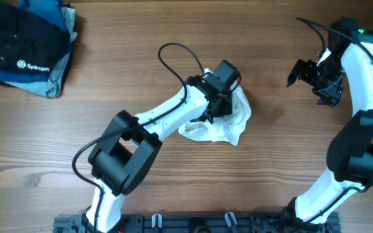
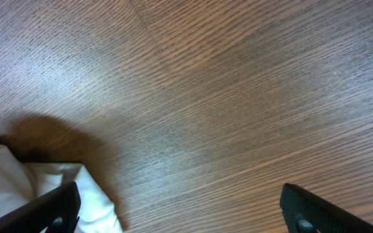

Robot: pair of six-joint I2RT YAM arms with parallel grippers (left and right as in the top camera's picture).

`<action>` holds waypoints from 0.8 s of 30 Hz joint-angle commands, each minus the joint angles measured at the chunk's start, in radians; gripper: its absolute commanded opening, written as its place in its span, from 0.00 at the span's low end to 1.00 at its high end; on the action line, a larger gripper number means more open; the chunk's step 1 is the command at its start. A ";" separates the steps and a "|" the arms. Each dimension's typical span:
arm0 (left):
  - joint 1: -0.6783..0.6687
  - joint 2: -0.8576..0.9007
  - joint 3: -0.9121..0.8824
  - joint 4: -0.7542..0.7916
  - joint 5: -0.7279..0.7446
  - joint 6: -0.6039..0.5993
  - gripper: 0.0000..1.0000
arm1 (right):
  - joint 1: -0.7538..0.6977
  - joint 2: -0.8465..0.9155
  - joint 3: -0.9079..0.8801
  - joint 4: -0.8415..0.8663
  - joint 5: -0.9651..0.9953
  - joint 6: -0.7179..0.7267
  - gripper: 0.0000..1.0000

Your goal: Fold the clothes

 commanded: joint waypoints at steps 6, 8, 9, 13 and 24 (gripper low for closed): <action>0.185 0.079 0.002 -0.089 0.034 -0.072 0.04 | 0.007 -0.013 0.016 -0.007 -0.008 -0.013 1.00; 0.238 0.079 0.002 -0.089 0.030 -0.071 0.04 | 0.008 -0.013 0.016 -0.007 -0.008 -0.014 1.00; 0.261 0.079 0.002 -0.089 0.026 -0.071 0.04 | 0.008 -0.013 0.016 -0.008 -0.008 -0.014 1.00; 0.356 0.079 0.002 -0.116 -0.013 -0.076 0.04 | 0.008 -0.013 0.016 -0.008 -0.008 -0.013 1.00; 0.444 0.074 0.002 -0.204 -0.037 -0.045 0.27 | 0.008 -0.013 0.016 0.000 -0.008 -0.013 1.00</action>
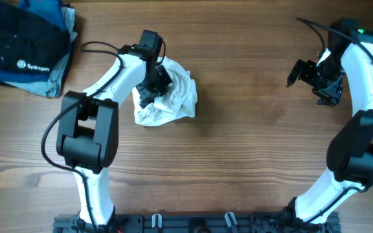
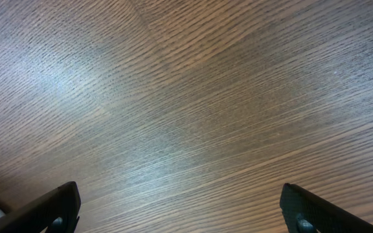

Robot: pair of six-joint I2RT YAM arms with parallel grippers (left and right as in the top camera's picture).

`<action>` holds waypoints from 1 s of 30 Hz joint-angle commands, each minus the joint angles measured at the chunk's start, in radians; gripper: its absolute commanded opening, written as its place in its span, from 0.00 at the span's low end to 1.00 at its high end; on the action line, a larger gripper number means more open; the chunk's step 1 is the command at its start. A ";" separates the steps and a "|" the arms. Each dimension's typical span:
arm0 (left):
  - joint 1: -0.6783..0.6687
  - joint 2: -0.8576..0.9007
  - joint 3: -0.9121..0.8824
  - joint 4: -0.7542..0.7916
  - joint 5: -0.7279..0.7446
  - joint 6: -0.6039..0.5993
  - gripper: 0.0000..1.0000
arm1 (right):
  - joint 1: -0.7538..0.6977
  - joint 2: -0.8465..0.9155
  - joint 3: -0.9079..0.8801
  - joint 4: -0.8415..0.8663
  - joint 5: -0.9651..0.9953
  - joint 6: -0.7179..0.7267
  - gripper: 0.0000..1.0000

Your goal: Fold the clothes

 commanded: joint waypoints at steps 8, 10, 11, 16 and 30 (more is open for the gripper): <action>-0.033 -0.012 -0.019 -0.026 -0.087 0.010 0.64 | 0.007 -0.013 0.016 0.003 -0.008 -0.010 1.00; -0.033 -0.039 -0.019 -0.027 -0.087 0.010 0.64 | 0.007 -0.013 0.016 0.003 -0.008 -0.010 1.00; -0.033 -0.053 -0.019 -0.027 -0.088 0.010 0.64 | 0.007 -0.013 0.016 0.003 -0.008 -0.010 1.00; -0.035 -0.110 -0.019 -0.026 -0.091 0.011 0.65 | 0.007 -0.013 0.016 0.003 -0.008 -0.010 1.00; -0.199 -0.174 0.023 -0.007 -0.174 0.085 0.64 | 0.007 -0.013 0.016 0.010 -0.008 -0.010 0.99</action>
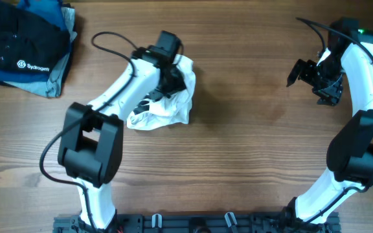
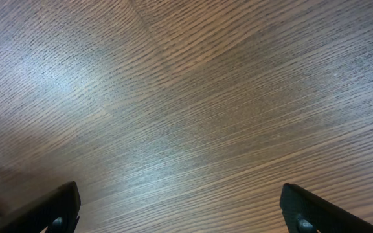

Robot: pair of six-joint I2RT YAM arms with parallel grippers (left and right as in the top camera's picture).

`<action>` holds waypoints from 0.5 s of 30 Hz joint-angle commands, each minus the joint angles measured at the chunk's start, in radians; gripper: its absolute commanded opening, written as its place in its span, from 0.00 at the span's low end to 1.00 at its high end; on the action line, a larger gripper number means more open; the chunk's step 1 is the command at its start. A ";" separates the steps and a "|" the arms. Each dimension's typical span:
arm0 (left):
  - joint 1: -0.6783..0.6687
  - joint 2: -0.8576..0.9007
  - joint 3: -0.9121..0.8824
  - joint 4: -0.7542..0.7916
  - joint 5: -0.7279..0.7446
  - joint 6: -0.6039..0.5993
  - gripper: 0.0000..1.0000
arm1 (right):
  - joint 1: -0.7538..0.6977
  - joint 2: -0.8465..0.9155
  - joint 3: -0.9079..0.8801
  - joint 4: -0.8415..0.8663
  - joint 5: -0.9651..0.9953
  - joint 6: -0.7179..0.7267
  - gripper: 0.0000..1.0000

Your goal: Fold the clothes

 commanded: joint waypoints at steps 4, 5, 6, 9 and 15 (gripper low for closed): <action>-0.083 -0.109 0.056 0.007 -0.110 0.057 0.66 | 0.007 -0.013 0.016 0.002 -0.008 -0.010 1.00; -0.082 -0.119 0.057 0.006 -0.112 0.057 0.66 | 0.007 -0.013 0.016 0.002 -0.009 -0.010 1.00; -0.082 -0.125 0.057 0.003 -0.112 0.061 0.66 | 0.007 -0.013 0.016 0.002 -0.009 -0.010 1.00; -0.082 -0.134 0.057 -0.011 -0.112 0.064 0.66 | 0.007 -0.013 0.016 0.000 -0.012 -0.010 1.00; -0.082 -0.127 0.057 -0.019 -0.124 0.162 0.68 | 0.007 -0.013 0.016 -0.003 -0.016 -0.010 1.00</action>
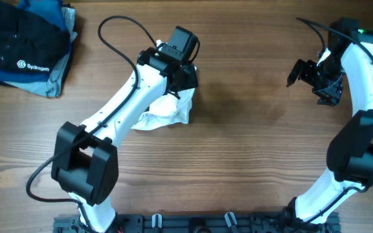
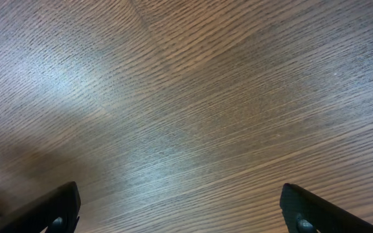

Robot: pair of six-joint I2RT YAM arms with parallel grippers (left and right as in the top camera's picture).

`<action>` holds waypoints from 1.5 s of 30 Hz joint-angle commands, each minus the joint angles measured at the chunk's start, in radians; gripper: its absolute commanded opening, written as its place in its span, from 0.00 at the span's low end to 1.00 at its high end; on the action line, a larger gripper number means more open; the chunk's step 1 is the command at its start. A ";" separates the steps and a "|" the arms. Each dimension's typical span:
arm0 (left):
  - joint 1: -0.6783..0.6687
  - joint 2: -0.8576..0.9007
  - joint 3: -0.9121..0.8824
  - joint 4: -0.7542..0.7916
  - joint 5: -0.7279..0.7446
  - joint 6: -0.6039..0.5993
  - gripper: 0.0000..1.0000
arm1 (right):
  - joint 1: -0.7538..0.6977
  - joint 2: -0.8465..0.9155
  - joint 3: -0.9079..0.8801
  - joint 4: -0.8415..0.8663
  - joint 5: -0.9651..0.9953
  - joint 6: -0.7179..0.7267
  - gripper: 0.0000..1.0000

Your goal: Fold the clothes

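A crumpled white garment (image 1: 166, 110) lies bunched on the wooden table (image 1: 251, 155), left of the middle. My left gripper (image 1: 185, 79) stands over the garment's upper right edge. Its fingers are hidden under the wrist, and the cloth runs up into them, so it appears shut on the garment. My right gripper (image 1: 302, 71) hangs far off at the right, open. In the right wrist view the right gripper (image 2: 180, 217) has only bare wood between its two dark fingertips (image 2: 57, 208).
A pile of dark blue and grey clothes (image 1: 24, 45) with a white logo sits in the far left corner. The left arm's black cable (image 1: 118, 29) loops above the table behind the arm. The arm bases stand along the near edge.
My left gripper has moved a little right and nearer with the white garment, which now looks more bunched under it. The right arm has not moved.
The white garment lay crumpled at the table's middle under my left gripper. Then gripper and garment were farther left. They stayed left of the middle while the gripper shifted right along the cloth's top edge. The right gripper stayed open and still throughout.
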 commanded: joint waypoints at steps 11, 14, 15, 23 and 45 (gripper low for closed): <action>-0.010 0.063 0.013 -0.023 -0.015 0.178 0.75 | 0.007 -0.013 0.016 0.006 -0.027 -0.009 1.00; -0.037 0.118 0.013 -0.018 0.008 0.200 0.77 | 0.007 -0.013 0.016 0.006 -0.027 -0.010 1.00; -0.051 0.139 0.013 -0.012 0.010 0.207 0.75 | 0.007 -0.013 0.016 0.006 -0.027 -0.009 1.00; -0.100 0.242 0.013 -0.008 -0.011 0.248 0.78 | 0.007 -0.013 0.016 0.001 -0.026 -0.011 1.00; 0.003 0.268 0.013 -0.063 -0.214 0.253 0.82 | 0.008 -0.013 0.016 0.003 -0.027 -0.010 1.00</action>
